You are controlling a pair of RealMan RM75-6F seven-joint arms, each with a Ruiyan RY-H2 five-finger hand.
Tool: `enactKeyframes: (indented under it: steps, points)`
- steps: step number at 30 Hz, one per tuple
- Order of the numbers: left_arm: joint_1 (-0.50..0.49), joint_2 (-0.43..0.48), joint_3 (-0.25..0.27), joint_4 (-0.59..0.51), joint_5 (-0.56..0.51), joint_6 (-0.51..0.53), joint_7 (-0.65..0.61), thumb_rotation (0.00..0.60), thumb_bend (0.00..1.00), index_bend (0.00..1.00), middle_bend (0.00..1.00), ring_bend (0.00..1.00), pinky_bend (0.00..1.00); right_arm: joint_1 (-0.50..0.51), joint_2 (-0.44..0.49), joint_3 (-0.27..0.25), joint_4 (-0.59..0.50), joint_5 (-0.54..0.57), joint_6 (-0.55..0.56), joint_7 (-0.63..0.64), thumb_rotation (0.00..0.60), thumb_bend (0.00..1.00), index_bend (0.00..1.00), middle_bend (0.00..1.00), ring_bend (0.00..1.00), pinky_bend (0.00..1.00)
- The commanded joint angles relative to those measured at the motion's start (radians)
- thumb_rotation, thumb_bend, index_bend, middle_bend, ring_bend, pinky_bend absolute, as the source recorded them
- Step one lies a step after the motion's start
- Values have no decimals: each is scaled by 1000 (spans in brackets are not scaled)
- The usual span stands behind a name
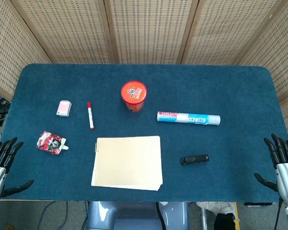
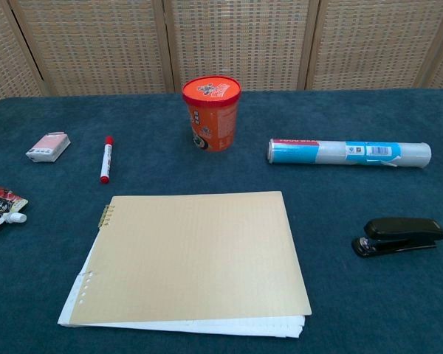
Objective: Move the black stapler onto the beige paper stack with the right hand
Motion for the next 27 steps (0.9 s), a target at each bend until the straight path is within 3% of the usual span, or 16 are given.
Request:
enactKeyframes:
  steps: [1, 9, 13, 16, 22, 24, 27]
  points:
    - [-1, 1, 0, -1, 0, -1, -1, 600, 0, 0, 0, 0, 0, 0, 1, -1, -2, 1, -3, 2, 600, 0, 0, 0, 0, 0]
    - [-5, -2, 0, 3, -2, -11, -2, 600, 0, 0, 0, 0, 0, 21, -1, -10, -5, 1, -54, 34, 600, 0, 0, 0, 0, 0]
    - [-14, -13, -12, 8, -18, -21, 0, 600, 0, 0, 0, 0, 0, 86, -9, -17, 15, -21, -161, 26, 600, 0, 34, 15, 0, 0]
    - [-23, -20, -20, 8, -37, -37, 8, 600, 0, 0, 0, 0, 0, 166, -26, -5, 19, -40, -265, -18, 600, 0, 101, 104, 31, 2]
    - [-30, -29, -29, 12, -67, -55, 24, 600, 0, 0, 0, 0, 0, 297, -94, 3, 31, -7, -489, -63, 600, 18, 263, 266, 176, 186]
    - [-31, -31, -32, 15, -77, -57, 24, 600, 0, 0, 0, 0, 0, 331, -137, 12, 54, 27, -545, -106, 600, 81, 330, 326, 231, 276]
    - [-32, -32, -36, 20, -92, -61, 19, 600, 0, 0, 0, 0, 0, 364, -204, 24, 91, 67, -588, -159, 600, 157, 362, 365, 274, 317]
